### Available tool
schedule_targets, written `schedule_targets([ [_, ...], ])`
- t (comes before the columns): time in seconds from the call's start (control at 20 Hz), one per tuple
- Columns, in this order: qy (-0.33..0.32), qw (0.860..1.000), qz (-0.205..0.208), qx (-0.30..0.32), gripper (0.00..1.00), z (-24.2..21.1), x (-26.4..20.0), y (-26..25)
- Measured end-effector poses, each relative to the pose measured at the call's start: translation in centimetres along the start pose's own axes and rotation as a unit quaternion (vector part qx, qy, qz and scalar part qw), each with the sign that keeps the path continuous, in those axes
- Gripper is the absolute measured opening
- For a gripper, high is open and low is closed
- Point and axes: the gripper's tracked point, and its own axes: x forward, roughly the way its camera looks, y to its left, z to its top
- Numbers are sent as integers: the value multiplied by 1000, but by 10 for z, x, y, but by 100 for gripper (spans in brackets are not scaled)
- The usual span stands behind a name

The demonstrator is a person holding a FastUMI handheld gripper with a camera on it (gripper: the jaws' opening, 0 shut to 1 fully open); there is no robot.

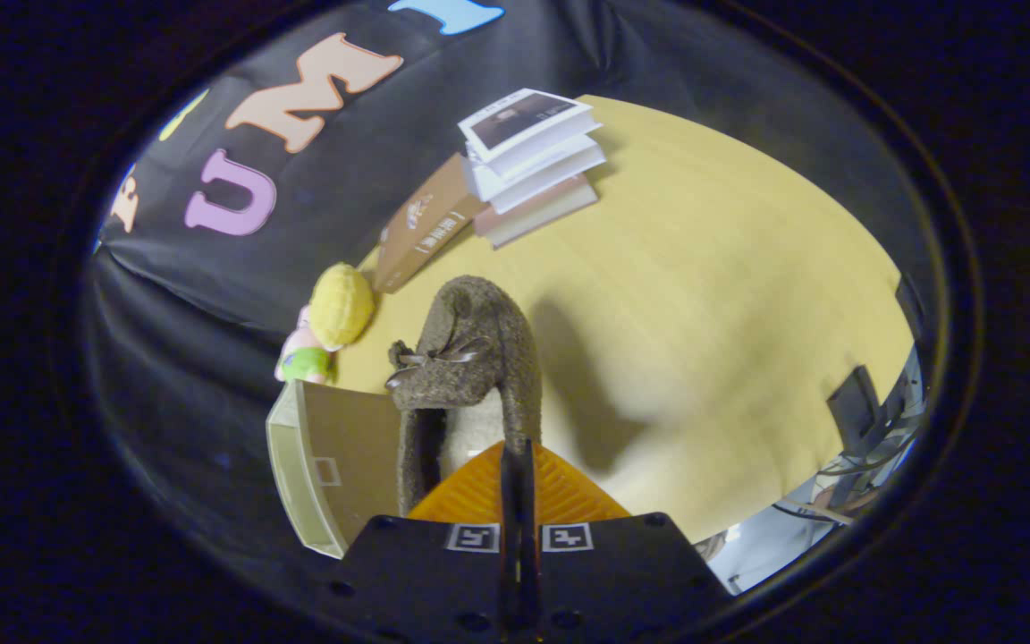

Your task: Open the storage box then place both shoes into the box .Put the left shoe in first, then the right shoe, with the right side of both shoes facing outward in a uniform manner.

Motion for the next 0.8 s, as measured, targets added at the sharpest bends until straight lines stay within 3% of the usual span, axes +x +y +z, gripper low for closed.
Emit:
schedule_targets([
  [0.35, -7, 996, 87, -36, 3, -29, -24, 111],
  [0.6, 33, 986, 149, -64, 3, -78, -20, 201],
  [0.8, 60, 987, 133, -69, 4, -120, 17, 233],
])
